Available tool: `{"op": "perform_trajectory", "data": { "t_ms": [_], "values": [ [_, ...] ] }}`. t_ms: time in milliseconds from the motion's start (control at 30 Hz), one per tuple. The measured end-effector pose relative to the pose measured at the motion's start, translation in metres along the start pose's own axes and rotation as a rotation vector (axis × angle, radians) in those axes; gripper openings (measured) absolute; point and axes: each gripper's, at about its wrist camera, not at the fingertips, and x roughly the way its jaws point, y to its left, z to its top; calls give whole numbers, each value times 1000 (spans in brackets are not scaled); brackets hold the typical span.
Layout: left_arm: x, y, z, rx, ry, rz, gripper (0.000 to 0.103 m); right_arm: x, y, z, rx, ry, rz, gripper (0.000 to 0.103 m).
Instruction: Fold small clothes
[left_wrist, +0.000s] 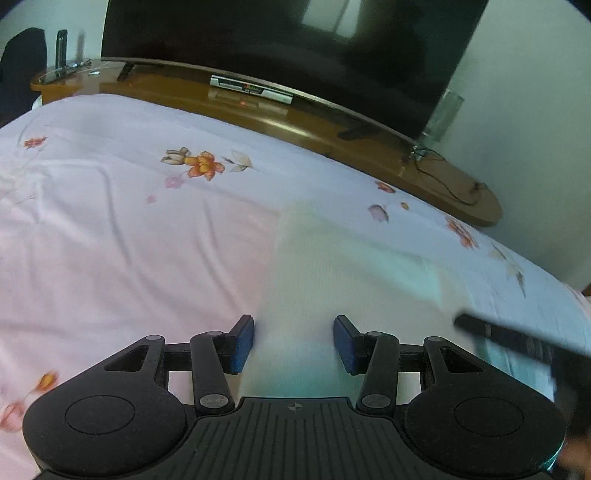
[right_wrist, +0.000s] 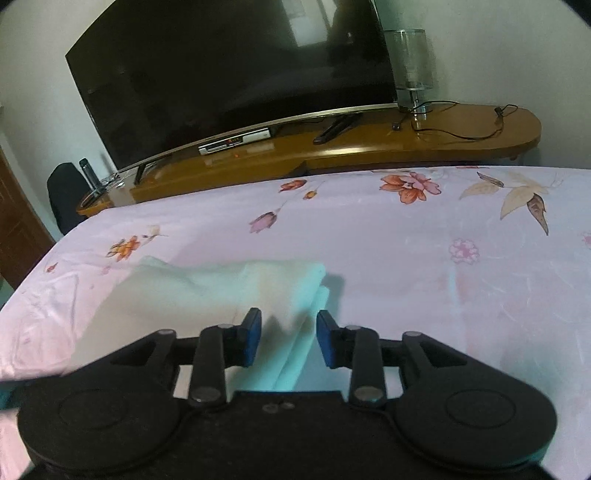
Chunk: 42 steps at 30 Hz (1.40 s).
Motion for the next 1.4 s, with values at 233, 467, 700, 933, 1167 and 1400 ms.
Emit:
{"op": "perform_trajectory", "data": {
  "t_ms": [233, 467, 700, 933, 1167, 1400],
  "values": [
    [-7, -4, -9, 38, 21, 17, 54, -7, 4, -2, 2, 22, -23, 41],
    [-23, 7, -45, 69, 81, -7, 54, -32, 18, -21, -30, 62, -3, 44],
    [-54, 8, -63, 123, 95, -13, 55, -61, 33, -39, -57, 58, -17, 45],
    [-65, 17, -83, 117, 112, -15, 55, -76, 50, -78, -79, 126, -8, 43],
    [-77, 21, -93, 127, 120, -26, 55, -88, 64, -107, -108, 165, 4, 34],
    [-81, 14, -83, 94, 108, -35, 55, -95, 65, -108, -107, 157, 14, 31]
  ]
}}
